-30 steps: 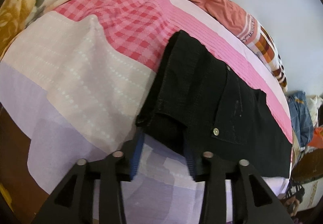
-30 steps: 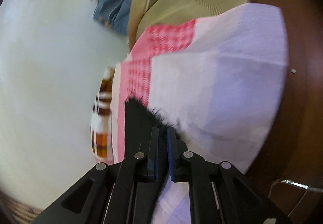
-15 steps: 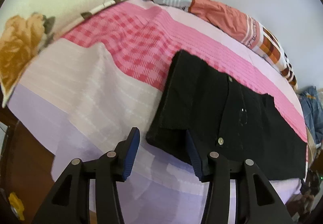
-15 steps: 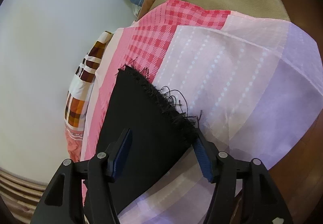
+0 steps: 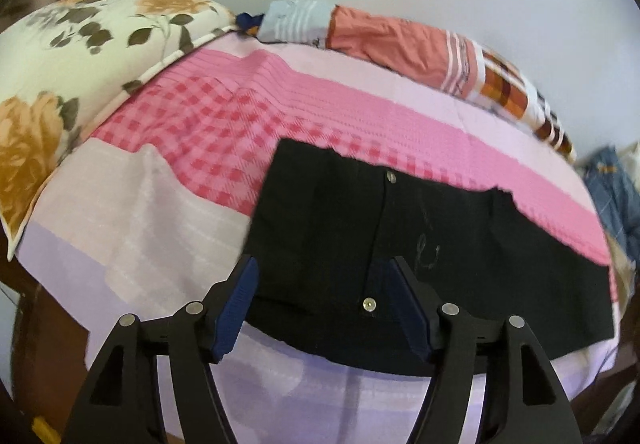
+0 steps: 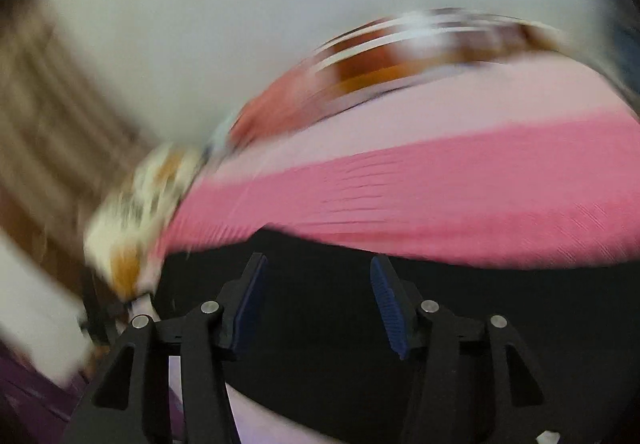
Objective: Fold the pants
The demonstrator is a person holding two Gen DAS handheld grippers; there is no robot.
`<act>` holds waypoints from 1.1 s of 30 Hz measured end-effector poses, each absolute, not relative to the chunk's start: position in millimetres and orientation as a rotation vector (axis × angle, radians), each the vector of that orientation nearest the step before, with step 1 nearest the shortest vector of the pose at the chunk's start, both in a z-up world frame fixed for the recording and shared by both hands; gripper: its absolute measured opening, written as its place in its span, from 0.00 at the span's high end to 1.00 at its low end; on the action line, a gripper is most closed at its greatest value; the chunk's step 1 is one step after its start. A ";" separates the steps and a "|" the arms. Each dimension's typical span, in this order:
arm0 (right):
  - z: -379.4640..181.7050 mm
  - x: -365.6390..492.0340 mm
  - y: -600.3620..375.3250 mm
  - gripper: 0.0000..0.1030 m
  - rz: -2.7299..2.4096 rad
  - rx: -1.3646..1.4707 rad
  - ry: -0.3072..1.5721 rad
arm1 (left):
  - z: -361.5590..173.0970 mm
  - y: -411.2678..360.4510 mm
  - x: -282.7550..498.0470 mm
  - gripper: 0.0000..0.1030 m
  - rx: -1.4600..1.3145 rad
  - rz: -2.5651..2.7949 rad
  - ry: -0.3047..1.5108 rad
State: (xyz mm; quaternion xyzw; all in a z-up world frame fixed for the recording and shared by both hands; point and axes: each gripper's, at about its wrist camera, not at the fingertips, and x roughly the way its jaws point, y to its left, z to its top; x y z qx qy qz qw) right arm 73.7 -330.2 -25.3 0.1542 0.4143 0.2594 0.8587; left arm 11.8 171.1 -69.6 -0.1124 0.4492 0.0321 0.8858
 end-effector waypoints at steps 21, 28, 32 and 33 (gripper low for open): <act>-127.9 198.5 -142.6 0.77 0.963 0.030 1.167 | -106.9 193.1 27.0 0.34 -0.303 0.161 1.030; -130.0 200.6 -135.5 0.90 0.908 -0.008 1.098 | -111.0 193.6 30.3 0.31 -0.326 0.166 1.047; -130.2 203.7 -140.3 0.91 0.845 0.002 1.054 | -118.0 196.1 30.6 0.22 -0.341 0.182 1.053; -131.1 208.2 -143.3 0.91 0.838 0.038 1.053 | -120.3 196.8 30.5 0.21 -0.346 0.186 1.052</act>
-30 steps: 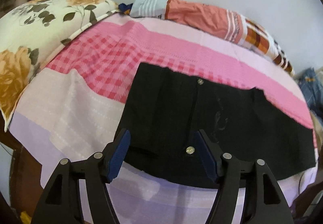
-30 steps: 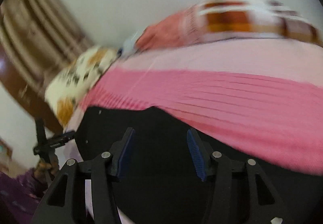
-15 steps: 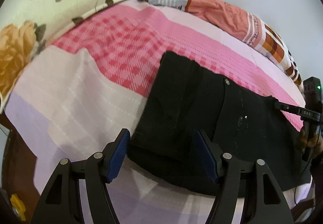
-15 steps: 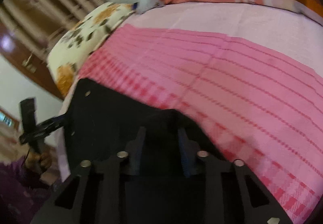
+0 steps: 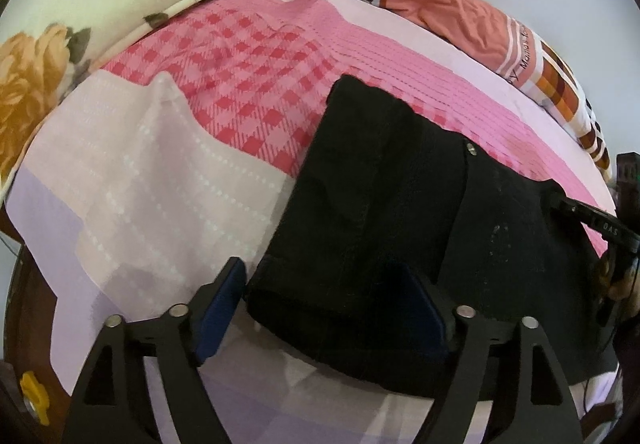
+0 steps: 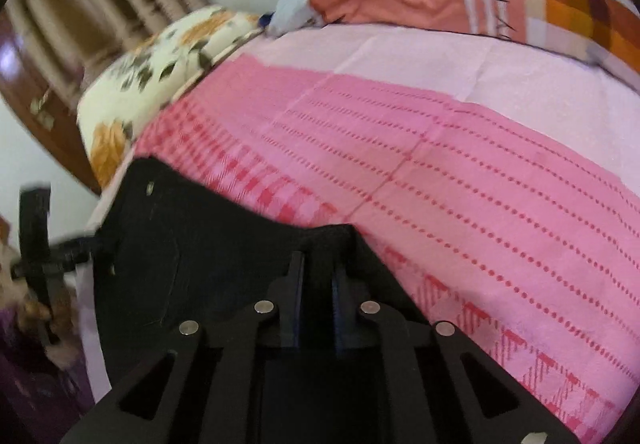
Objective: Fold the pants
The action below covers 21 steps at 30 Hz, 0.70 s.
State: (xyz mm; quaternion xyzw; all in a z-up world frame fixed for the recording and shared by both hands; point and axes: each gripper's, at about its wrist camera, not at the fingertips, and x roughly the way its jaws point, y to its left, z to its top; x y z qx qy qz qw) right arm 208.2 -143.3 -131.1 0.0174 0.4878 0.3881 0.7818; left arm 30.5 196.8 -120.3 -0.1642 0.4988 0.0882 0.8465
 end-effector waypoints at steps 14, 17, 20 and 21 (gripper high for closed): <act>-142.1 224.9 -155.9 0.94 0.783 0.184 1.077 | -131.3 202.9 30.5 0.04 -0.347 0.199 1.035; -146.4 231.5 -169.1 0.87 0.767 0.269 1.090 | -131.7 202.5 32.2 0.01 -0.325 0.203 1.036; -151.1 237.9 -176.5 0.78 0.777 0.337 1.112 | -133.9 203.6 35.2 0.00 -0.306 0.198 1.034; -153.5 241.1 -181.6 0.78 0.783 0.382 1.126 | -133.7 203.8 37.2 0.00 -0.299 0.195 1.036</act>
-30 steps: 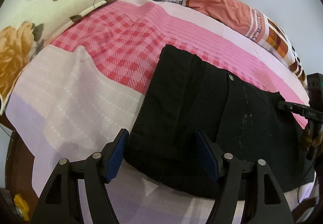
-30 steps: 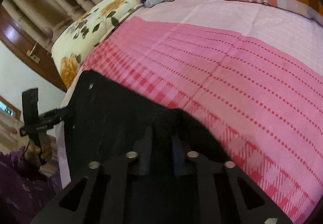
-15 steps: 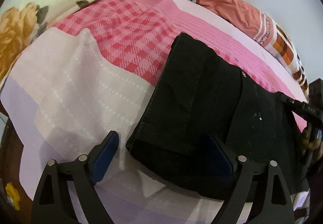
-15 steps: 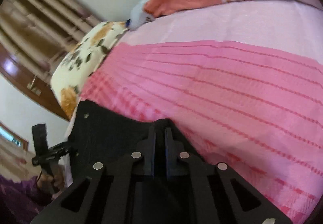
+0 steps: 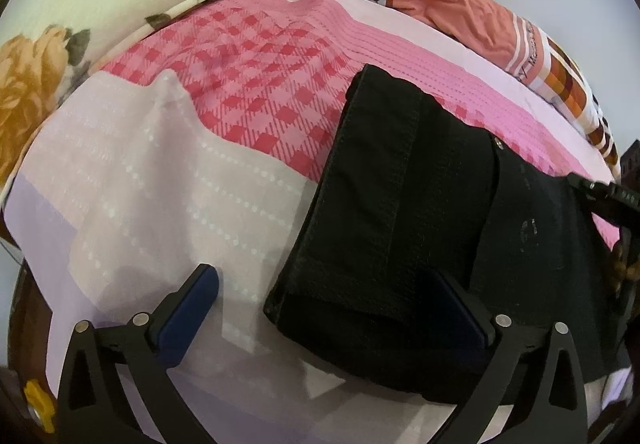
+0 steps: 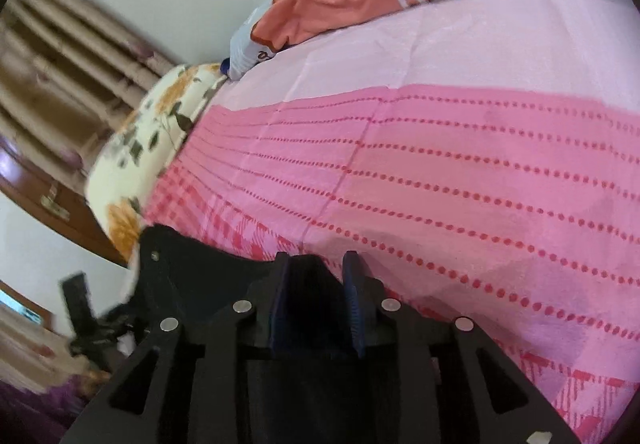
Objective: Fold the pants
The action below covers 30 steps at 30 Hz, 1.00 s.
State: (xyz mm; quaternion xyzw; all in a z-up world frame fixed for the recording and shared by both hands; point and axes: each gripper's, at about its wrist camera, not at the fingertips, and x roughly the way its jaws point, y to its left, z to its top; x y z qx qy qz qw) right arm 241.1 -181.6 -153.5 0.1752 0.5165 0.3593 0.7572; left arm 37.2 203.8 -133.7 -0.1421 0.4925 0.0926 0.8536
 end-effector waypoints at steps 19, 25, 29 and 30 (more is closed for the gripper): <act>-69.7 -7.9 -470.3 0.45 0.154 0.769 0.787 | -59.7 151.2 25.1 0.00 -0.104 0.164 0.843; -95.4 -69.8 -539.7 0.45 -0.118 0.866 0.787 | -55.0 124.1 23.8 0.00 0.048 0.170 0.828; -108.0 -88.7 -555.2 0.45 -0.193 0.897 0.781 | -52.2 132.4 19.3 0.00 0.075 0.218 0.828; -111.8 -89.7 -556.4 0.45 -0.194 0.914 0.780 | -51.7 142.3 17.8 0.00 0.054 0.236 0.834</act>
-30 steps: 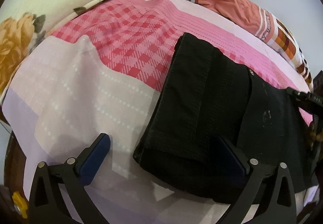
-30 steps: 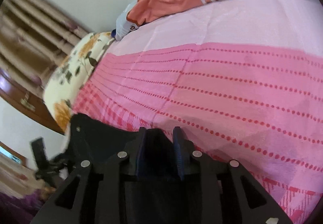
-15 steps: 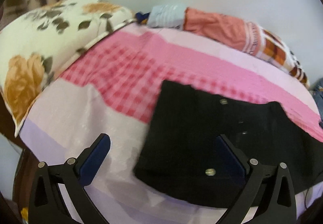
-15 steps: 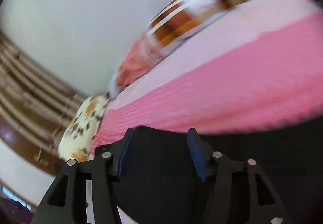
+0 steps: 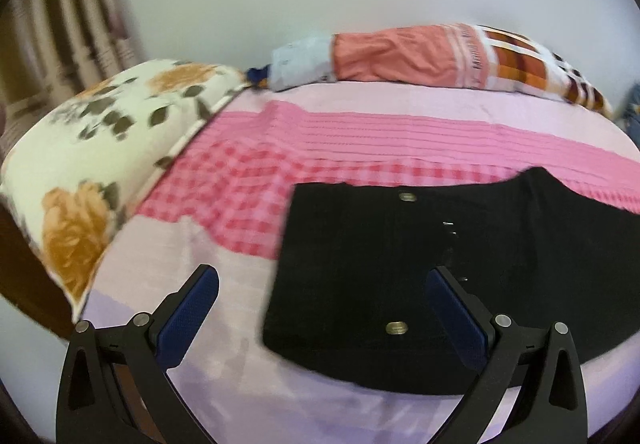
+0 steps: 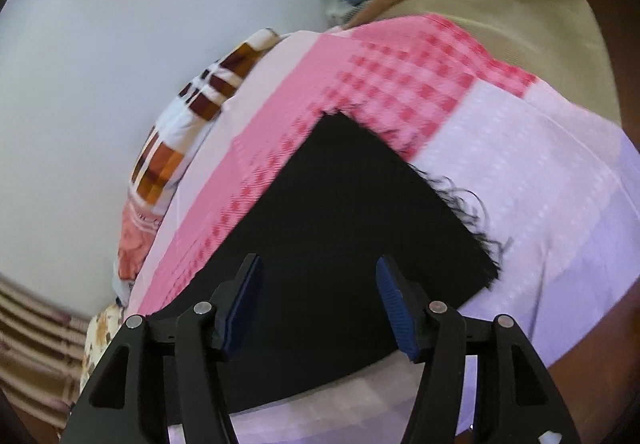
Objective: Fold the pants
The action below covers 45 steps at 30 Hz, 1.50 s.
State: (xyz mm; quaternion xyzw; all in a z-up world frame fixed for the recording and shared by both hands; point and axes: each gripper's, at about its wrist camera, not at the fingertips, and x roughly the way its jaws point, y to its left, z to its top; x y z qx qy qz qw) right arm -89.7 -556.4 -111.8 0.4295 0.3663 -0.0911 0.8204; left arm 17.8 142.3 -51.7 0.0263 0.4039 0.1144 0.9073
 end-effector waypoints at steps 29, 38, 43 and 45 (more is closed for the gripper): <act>-142.8 -148.0 -614.8 0.38 -0.333 1.185 0.602 | -56.9 138.0 11.4 0.07 -0.143 0.037 0.896; -156.0 -130.5 -593.0 0.44 -0.146 1.221 0.645 | -56.5 117.1 25.9 0.07 -0.191 -0.023 0.904; -149.2 -119.7 -584.7 0.67 -0.173 1.101 0.707 | -65.8 107.7 24.3 0.07 -0.167 -0.034 0.924; -155.1 -122.7 -588.4 0.68 -0.167 1.147 0.687 | -68.5 106.2 24.2 0.07 -0.171 -0.040 0.933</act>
